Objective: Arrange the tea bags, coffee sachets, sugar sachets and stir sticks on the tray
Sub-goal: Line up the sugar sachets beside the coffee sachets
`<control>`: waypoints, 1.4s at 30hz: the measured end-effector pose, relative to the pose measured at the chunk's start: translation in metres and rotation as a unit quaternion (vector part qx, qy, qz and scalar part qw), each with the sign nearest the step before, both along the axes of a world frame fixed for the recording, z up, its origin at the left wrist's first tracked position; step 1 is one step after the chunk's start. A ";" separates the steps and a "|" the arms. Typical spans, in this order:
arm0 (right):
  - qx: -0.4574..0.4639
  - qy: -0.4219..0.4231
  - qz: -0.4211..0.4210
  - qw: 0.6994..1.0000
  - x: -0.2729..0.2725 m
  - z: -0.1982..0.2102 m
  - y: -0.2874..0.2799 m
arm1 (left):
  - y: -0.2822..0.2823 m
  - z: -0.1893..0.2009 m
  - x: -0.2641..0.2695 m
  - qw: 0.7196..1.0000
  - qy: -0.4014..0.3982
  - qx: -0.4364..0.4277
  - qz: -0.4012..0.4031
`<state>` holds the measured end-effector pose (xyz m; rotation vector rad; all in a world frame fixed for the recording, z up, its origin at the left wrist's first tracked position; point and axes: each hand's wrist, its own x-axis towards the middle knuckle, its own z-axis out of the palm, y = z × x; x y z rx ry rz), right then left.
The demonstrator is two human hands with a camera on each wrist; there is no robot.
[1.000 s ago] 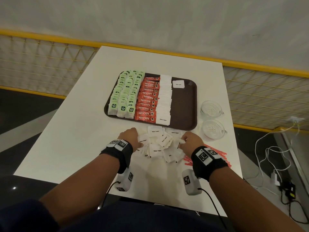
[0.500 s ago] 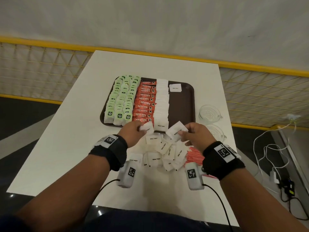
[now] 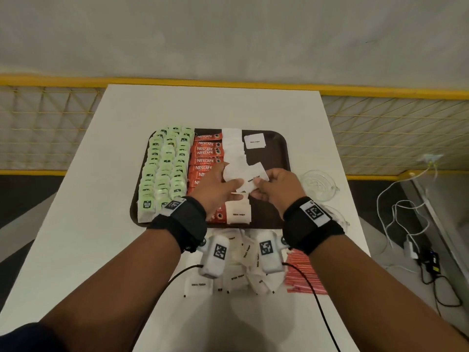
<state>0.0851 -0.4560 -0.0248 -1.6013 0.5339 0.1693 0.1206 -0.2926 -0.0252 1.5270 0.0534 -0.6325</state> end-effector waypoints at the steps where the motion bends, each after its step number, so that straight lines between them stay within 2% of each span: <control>1: -0.030 0.003 0.005 1.000 0.009 -0.003 -0.002 | -0.001 -0.002 0.008 1.000 -0.014 0.012 -0.001; 4: -0.194 0.007 0.064 0.979 0.035 -0.007 -0.011 | -0.003 -0.004 0.031 0.998 -0.049 0.040 -0.007; 5: -0.216 0.007 0.066 0.974 0.045 -0.006 -0.014 | -0.003 -0.005 0.040 0.997 -0.059 0.045 -0.009; 11: -0.176 0.027 -0.038 0.983 0.102 -0.022 -0.032 | 0.007 -0.015 0.084 0.994 -0.068 0.054 0.062; 20: -0.242 0.114 -0.047 0.962 0.155 -0.068 -0.040 | 0.034 -0.035 0.112 0.996 -0.059 0.038 0.063; 29: -0.324 0.132 -0.018 0.937 0.166 -0.080 -0.035 | 0.036 -0.041 0.115 0.997 -0.045 0.029 0.055; 36: -0.326 0.112 -0.032 0.938 0.158 -0.069 -0.033 | 0.035 -0.046 0.110 0.997 -0.029 0.053 0.043; 38: -0.325 0.077 -0.046 0.942 0.154 -0.060 -0.030 | 0.033 -0.046 0.109 0.998 -0.017 0.048 0.038; 40: -0.311 0.038 0.002 0.950 0.148 -0.047 -0.024 | 0.028 -0.045 0.109 0.999 -0.015 0.042 0.028; 42: -0.230 0.028 0.085 0.969 0.139 -0.035 -0.016 | 0.022 -0.043 0.109 0.999 -0.023 0.038 0.016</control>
